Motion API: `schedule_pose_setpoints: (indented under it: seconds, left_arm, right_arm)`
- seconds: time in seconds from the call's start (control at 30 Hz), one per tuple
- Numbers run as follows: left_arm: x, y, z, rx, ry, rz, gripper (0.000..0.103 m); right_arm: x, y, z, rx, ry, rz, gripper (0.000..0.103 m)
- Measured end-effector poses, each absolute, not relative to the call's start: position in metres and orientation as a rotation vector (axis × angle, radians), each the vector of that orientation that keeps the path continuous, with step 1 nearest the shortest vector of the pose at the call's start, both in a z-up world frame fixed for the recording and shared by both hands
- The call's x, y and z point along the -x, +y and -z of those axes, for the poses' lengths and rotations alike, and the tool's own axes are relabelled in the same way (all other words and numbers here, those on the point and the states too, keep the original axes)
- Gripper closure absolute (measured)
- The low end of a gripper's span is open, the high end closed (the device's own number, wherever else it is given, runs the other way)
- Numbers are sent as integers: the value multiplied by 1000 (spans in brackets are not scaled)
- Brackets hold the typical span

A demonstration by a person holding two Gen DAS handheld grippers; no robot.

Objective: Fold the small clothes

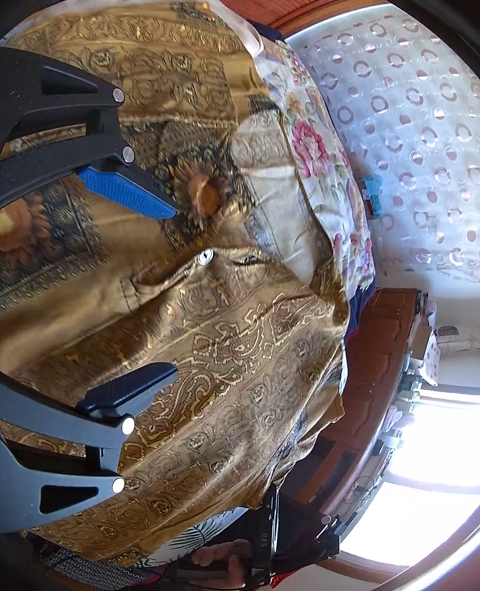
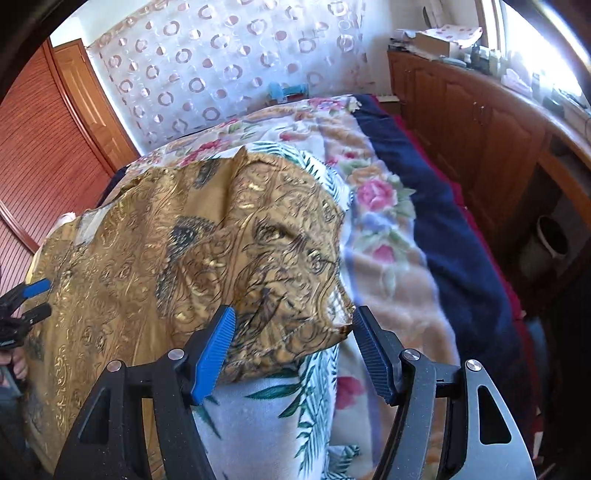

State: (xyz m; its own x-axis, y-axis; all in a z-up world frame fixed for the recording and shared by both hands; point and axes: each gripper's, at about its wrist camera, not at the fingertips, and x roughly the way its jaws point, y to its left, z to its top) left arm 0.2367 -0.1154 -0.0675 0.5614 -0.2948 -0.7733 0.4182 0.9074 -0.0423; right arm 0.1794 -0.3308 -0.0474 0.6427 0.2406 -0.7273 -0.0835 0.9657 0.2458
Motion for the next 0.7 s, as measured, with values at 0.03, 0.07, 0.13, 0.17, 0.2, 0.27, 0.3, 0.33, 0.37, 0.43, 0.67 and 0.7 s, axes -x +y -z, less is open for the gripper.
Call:
schedule_pose_setpoints:
  seconds: [0.03, 0.07, 0.13, 0.17, 0.2, 0.27, 0.3, 0.33, 0.37, 0.43, 0.67, 0.7]
  left_arm:
    - [-238, -116, 69, -155, 885, 424, 22]
    - [-239, -117, 71, -159, 890, 425, 22]
    - [-242, -119, 74, -163, 901, 430, 22]
    - [-243, -119, 76, -162, 906, 433, 22]
    - [-244, -119, 78, -163, 911, 437, 22]
    - [-246, -121, 84, -167, 928, 443, 22]
    - [-244, -122, 85, -187, 910, 442, 21]
    - [-242, -125, 86, -212, 902, 439, 20]
    - [-240, -127, 87, -227, 886, 440, 20]
    - [-241, -128, 88, -219, 891, 447, 17]
    - [-240, -131, 88, -229, 895, 455, 12]
    - [-241, -131, 88, -229, 895, 455, 12]
  right_arm:
    - [-182, -340, 49, -198, 859, -187, 35]
    - [-179, -338, 51, -204, 868, -190, 35]
    - [-173, -352, 52, -225, 870, -198, 35]
    - [-178, -362, 49, -233, 872, -200, 35]
    - [-186, -375, 43, -244, 877, -204, 35]
    - [-186, -382, 44, -266, 879, -210, 35]
    - [-188, -385, 45, -279, 881, -213, 35]
    - [-195, -381, 46, -287, 884, -214, 35]
    - [-193, -383, 46, -294, 886, -216, 35]
    - [-197, -383, 46, -297, 889, -218, 37]
    - [-198, -376, 43, -279, 879, -238, 68]
    - [-199, -372, 43, -267, 875, -230, 77]
